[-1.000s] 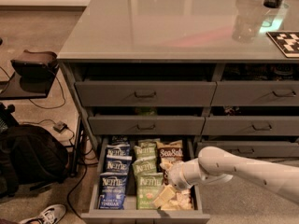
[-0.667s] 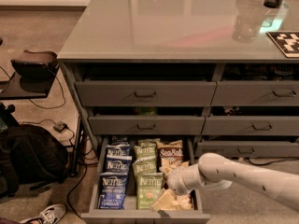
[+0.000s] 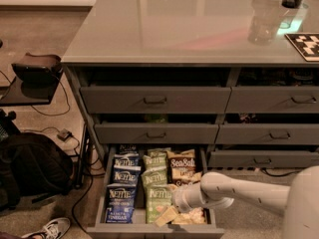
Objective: Pick green jalapeno chip bag from bottom drawer and place on counter
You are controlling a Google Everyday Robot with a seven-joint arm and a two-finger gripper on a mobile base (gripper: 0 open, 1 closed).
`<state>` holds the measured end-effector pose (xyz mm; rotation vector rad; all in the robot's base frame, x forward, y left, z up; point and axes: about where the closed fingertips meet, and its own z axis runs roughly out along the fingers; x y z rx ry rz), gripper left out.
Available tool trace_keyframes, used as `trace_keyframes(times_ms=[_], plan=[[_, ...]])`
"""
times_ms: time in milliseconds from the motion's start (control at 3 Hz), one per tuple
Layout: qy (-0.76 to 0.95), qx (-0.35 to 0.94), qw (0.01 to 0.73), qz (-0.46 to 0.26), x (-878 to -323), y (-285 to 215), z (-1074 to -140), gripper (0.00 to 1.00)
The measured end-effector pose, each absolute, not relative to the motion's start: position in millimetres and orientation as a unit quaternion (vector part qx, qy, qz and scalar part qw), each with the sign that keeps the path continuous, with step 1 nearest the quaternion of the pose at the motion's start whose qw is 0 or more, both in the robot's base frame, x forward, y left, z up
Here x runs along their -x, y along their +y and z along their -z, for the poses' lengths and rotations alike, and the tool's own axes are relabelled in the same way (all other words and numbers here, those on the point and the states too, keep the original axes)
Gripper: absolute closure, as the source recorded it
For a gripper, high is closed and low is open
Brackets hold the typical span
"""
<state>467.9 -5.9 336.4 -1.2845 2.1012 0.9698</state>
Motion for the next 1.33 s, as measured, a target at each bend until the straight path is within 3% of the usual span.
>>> trace_keyframes(times_ms=[667,1333], plan=[[0.802,0.484,0.199,-0.288,-495.1,0.9,-253.1,0.0],[0.807,0.483,0.212,-0.265,-522.8,2.3,-201.7,0.0]])
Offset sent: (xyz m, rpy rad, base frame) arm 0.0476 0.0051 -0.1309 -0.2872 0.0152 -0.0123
